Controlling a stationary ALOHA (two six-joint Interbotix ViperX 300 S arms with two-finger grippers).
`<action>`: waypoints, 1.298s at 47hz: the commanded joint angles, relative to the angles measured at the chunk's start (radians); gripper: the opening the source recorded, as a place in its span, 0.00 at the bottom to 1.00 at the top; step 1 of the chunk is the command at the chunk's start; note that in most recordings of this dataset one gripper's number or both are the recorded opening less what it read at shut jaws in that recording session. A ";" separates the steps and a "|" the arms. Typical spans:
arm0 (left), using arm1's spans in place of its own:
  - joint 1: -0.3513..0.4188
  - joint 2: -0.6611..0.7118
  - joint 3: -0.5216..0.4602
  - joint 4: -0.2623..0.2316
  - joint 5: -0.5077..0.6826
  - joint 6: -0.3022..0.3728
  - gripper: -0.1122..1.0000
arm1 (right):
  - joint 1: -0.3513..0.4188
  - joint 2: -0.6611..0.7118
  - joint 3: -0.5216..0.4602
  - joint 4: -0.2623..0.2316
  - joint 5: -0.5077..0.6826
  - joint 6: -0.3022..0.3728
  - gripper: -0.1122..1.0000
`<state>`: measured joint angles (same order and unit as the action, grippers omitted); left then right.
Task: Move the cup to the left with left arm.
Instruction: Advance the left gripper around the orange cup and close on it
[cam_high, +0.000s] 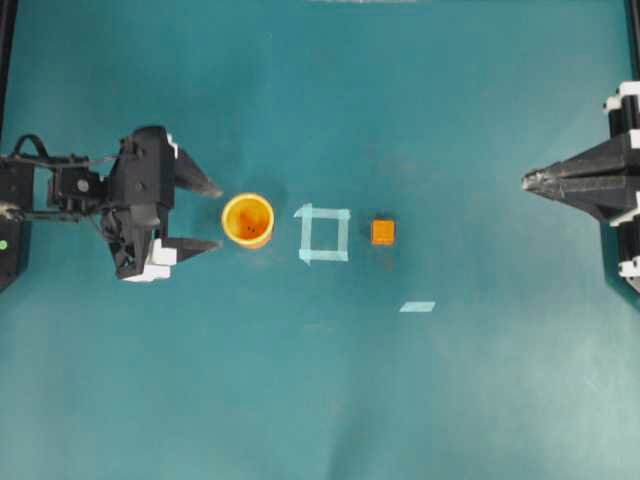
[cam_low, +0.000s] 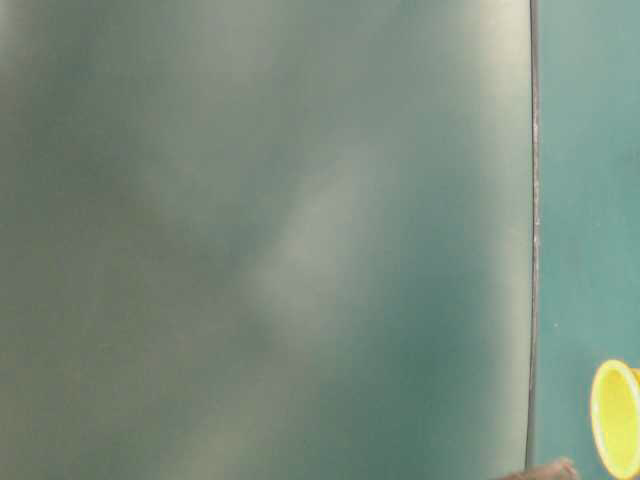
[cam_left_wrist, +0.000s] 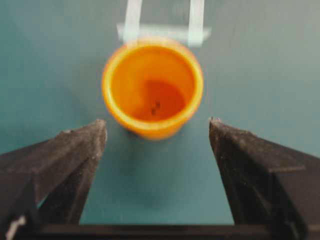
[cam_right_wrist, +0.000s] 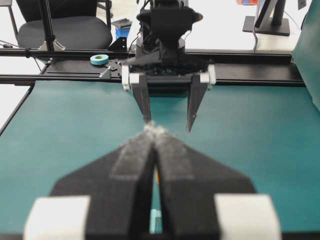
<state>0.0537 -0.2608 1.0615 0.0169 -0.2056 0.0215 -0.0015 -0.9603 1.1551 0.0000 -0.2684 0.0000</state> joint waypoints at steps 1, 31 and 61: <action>0.003 0.005 0.009 -0.002 -0.009 0.002 0.83 | 0.000 0.006 -0.031 0.002 -0.005 0.002 0.10; 0.008 0.138 0.040 -0.002 -0.241 0.000 0.83 | 0.000 0.006 -0.041 0.002 -0.002 0.002 0.10; 0.008 0.299 -0.021 -0.002 -0.413 -0.005 0.83 | 0.000 0.008 -0.052 0.002 -0.002 0.003 0.10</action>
<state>0.0598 0.0353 1.0661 0.0169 -0.5998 0.0169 -0.0015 -0.9587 1.1367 0.0015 -0.2654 0.0000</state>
